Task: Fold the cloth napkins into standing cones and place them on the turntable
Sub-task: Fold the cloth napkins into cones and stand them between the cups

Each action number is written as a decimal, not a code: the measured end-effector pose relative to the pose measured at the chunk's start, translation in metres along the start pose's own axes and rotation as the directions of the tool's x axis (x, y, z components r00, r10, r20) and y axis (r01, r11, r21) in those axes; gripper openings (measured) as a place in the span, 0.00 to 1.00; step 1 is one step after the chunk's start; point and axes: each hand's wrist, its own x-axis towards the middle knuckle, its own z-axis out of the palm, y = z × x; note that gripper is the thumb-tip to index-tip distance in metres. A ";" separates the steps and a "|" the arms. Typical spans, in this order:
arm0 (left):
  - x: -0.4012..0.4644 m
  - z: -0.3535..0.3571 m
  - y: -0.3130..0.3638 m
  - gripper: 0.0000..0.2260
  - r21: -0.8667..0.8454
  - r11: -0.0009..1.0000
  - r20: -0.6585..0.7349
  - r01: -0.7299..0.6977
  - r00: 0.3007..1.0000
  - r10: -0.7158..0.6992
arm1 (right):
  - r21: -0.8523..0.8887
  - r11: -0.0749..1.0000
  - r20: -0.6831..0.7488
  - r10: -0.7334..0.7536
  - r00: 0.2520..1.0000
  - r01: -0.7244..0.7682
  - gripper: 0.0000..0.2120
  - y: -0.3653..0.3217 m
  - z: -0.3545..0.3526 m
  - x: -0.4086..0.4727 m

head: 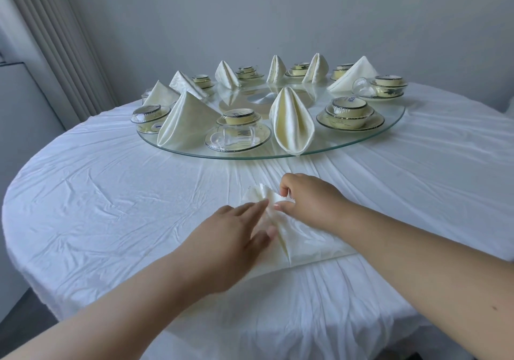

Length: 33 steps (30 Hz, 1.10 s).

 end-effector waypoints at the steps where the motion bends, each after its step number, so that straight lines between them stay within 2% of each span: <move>1: -0.004 0.000 0.006 0.33 0.051 0.999 0.055 -0.013 0.998 0.010 | 0.009 1.000 -0.005 -0.002 1.000 0.002 0.12 0.000 0.001 0.000; 3: -0.009 0.003 0.015 0.38 0.150 0.989 0.112 -0.013 0.994 -0.004 | 0.039 0.999 -0.002 0.012 1.000 -0.012 0.13 0.001 0.000 0.001; 6: -0.010 0.008 0.017 0.40 0.208 0.978 0.094 0.002 0.995 -0.022 | 0.125 0.992 -0.007 0.037 0.999 -0.035 0.14 0.004 -0.010 0.008; 8: -0.009 0.010 0.016 0.42 0.222 0.975 0.101 0.000 0.995 -0.023 | 0.115 0.993 -0.025 -0.003 1.000 0.006 0.14 0.001 -0.020 0.019; 10: -0.008 0.011 0.016 0.42 0.231 0.973 0.118 0.006 0.992 -0.034 | 0.069 0.992 -0.009 -0.104 0.995 0.104 0.16 -0.009 -0.024 0.032; 13: -0.008 0.012 0.017 0.42 0.251 0.968 0.094 0.007 0.995 -0.031 | 0.000 0.958 0.118 -0.285 0.951 0.287 0.17 -0.027 -0.012 0.051; 15: -0.010 0.013 0.017 0.42 0.254 0.967 0.084 0.009 0.996 -0.032 | -0.034 0.932 0.234 -0.344 0.910 0.361 0.16 -0.037 0.002 0.061; 17: -0.012 0.014 0.016 0.40 0.238 0.971 0.081 0.017 0.996 -0.037 | -0.048 0.919 0.289 -0.362 0.886 0.391 0.15 -0.042 0.012 0.069; 19: -0.013 0.016 0.015 0.40 0.225 0.974 0.074 0.021 0.997 -0.039 | -0.039 0.927 0.328 -0.341 0.881 0.373 0.14 -0.046 0.014 0.075; 22: -0.013 0.017 0.014 0.40 0.215 0.976 0.071 0.019 0.997 -0.035 | -0.100 0.914 0.384 -0.330 0.863 0.394 0.21 -0.046 0.011 0.079; 26: -0.014 0.016 0.012 0.39 0.228 0.974 0.078 -0.006 0.997 -0.012 | -0.070 0.910 0.369 -0.356 0.858 0.408 0.25 -0.046 0.008 0.082; 30: -0.009 0.006 0.009 0.36 0.184 0.982 0.135 -0.045 0.991 0.020 | -0.074 0.938 0.405 -0.283 0.869 0.340 0.23 -0.042 0.001 0.078; 33: 0.000 -0.003 0.004 0.35 0.152 0.984 0.144 -0.092 0.987 0.069 | -0.129 0.965 0.365 -0.169 0.916 0.230 0.22 -0.031 -0.010 0.071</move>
